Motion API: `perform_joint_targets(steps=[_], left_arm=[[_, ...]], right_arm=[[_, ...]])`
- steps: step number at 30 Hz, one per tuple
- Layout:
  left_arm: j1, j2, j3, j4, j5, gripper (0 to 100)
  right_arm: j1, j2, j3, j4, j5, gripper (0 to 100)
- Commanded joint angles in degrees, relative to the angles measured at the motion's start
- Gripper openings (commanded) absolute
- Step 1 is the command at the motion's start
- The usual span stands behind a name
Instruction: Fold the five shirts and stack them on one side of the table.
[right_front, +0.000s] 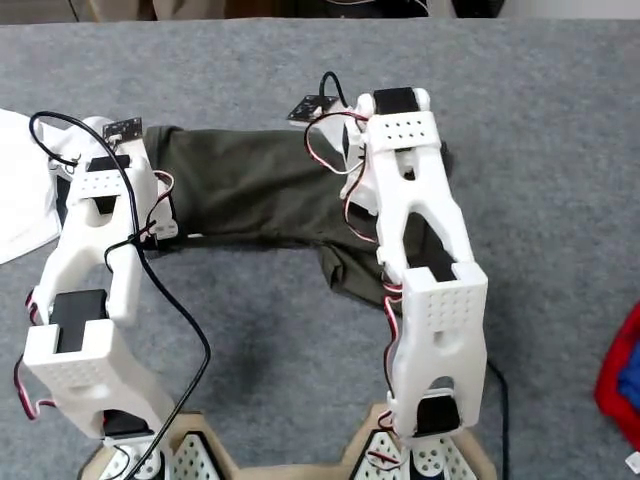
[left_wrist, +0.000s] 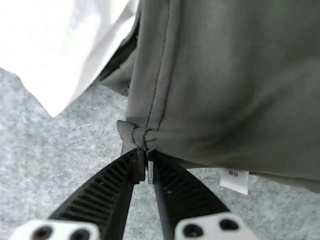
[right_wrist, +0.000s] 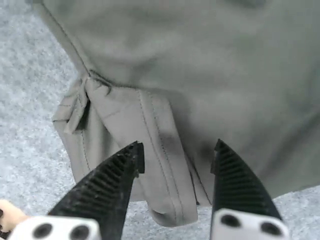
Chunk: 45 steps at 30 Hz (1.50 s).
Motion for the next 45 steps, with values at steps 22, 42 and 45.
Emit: perform_joint_targets(steps=[22,42,45], left_arm=[[0.26,-0.4,-2.64,-0.62,0.35,2],[0.0,-0.4,-11.34,-0.7,0.18,2],[-0.09,-0.4,-15.3,-0.7,0.18,2]], right_arm=[[-4.26,4.88,1.63,-4.13,-1.23,14.6],[0.22,5.85,-5.58,0.26,-1.49,0.9],[0.57,5.85,-9.27,2.73,-1.49,0.8]])
